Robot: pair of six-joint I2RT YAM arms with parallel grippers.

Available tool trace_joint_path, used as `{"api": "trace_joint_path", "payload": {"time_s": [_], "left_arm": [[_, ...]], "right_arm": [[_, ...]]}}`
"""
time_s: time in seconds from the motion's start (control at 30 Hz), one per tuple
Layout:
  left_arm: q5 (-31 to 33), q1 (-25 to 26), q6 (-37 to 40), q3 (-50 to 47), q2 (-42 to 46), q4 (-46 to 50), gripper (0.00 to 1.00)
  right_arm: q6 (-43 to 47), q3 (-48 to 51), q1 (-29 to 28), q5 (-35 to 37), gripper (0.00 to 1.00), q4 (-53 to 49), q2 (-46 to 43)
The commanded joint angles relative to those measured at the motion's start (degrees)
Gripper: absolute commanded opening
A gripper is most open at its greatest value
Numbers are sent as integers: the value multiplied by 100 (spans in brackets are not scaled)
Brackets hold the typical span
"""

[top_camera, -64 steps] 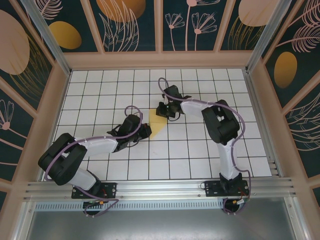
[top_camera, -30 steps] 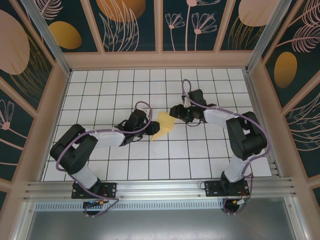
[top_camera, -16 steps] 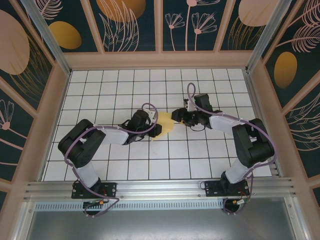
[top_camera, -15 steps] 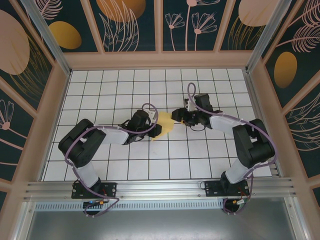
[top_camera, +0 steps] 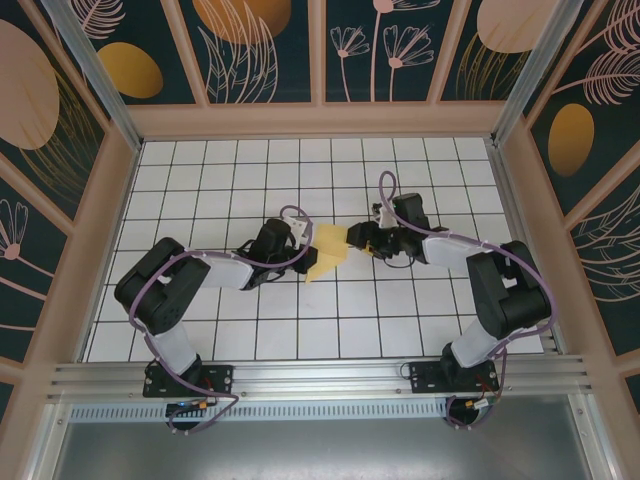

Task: Fold a paper plane with a square sheet of paper (pick it up from the middle)
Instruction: Fourth fold the wing at the center of the table.

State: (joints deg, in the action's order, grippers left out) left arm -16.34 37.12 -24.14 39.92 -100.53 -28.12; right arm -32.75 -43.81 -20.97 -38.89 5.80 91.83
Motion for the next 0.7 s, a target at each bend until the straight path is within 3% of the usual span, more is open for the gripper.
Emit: {"api": "trace_joint_path", "payload": {"time_s": [0.0,0.67], "left_arm": [[-194,-32,-11,-127,200,-405,2],[-82,-143,-256,-336,586,-524,0]], "right_arm": [[-221,185,55,-105,58,323,-249],[-439,308,-6,-818,53,812,447]]}}
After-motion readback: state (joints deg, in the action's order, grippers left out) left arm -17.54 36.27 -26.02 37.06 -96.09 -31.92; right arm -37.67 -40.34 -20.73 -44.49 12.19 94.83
